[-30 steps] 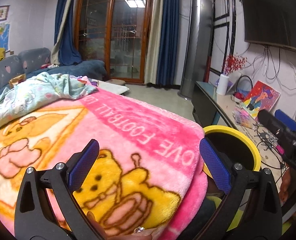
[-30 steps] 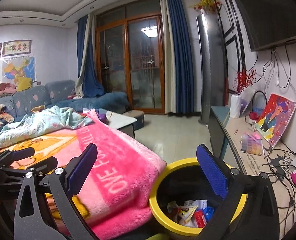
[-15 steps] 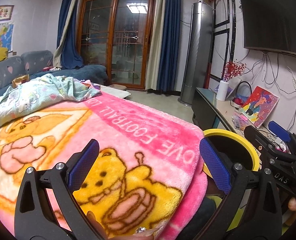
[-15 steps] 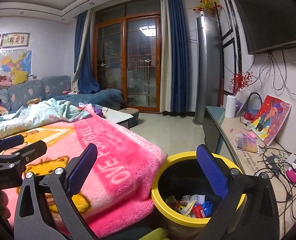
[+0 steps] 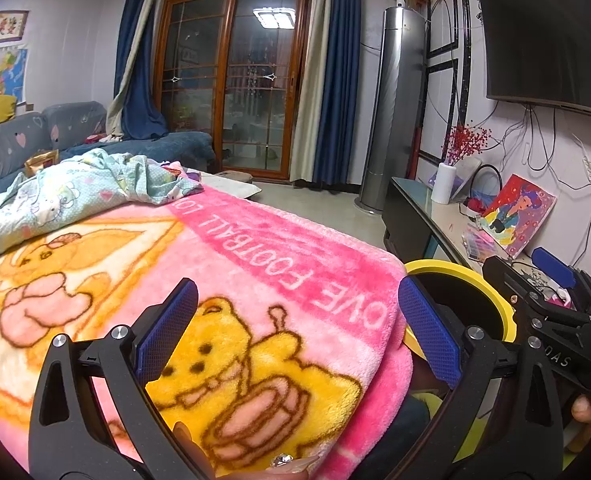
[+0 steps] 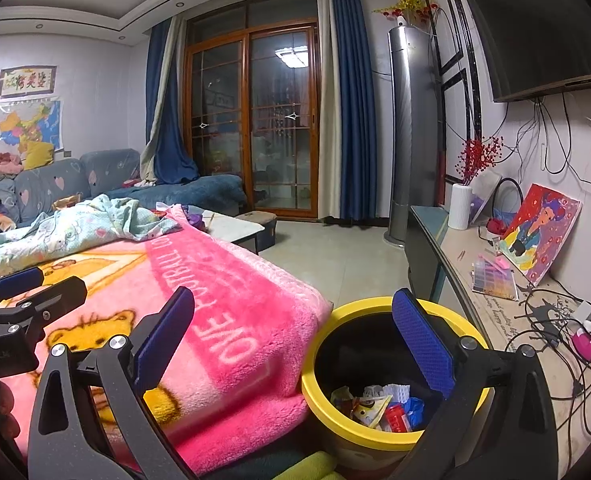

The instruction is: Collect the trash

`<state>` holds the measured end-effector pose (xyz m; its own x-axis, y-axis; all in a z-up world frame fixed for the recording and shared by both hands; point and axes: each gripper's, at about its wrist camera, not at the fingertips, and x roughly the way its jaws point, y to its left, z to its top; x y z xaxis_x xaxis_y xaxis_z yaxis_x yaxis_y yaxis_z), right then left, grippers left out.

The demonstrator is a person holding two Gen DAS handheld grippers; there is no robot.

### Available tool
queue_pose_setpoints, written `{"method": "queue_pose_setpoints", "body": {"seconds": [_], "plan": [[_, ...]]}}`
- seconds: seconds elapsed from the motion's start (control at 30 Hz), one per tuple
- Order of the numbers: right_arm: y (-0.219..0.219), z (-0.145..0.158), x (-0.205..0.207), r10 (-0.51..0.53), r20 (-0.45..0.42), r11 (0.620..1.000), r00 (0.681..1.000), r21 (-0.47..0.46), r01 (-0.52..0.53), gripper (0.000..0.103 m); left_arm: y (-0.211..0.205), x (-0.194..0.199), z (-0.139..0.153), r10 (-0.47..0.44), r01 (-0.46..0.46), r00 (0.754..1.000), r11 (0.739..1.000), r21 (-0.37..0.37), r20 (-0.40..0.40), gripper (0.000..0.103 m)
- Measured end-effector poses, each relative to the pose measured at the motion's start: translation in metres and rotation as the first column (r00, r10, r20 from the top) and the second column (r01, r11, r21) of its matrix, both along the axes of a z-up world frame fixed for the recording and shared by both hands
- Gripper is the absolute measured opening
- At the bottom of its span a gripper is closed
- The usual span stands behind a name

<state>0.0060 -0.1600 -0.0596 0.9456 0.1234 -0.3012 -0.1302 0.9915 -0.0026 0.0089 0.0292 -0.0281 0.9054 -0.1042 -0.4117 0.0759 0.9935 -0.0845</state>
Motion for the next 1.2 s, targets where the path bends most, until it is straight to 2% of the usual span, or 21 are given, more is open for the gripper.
{"method": "queue_pose_setpoints", "body": {"seconds": [1.2], "plan": [[-0.0026, 0.0006, 0.0001, -0.007, 0.003, 1.0, 1.0, 0.0, 0.007, 0.096, -0.0006, -0.0005, -0.0013, 0.0, 0.0, 1.0, 1.0, 0.002, 0.0, 0.092]]}}
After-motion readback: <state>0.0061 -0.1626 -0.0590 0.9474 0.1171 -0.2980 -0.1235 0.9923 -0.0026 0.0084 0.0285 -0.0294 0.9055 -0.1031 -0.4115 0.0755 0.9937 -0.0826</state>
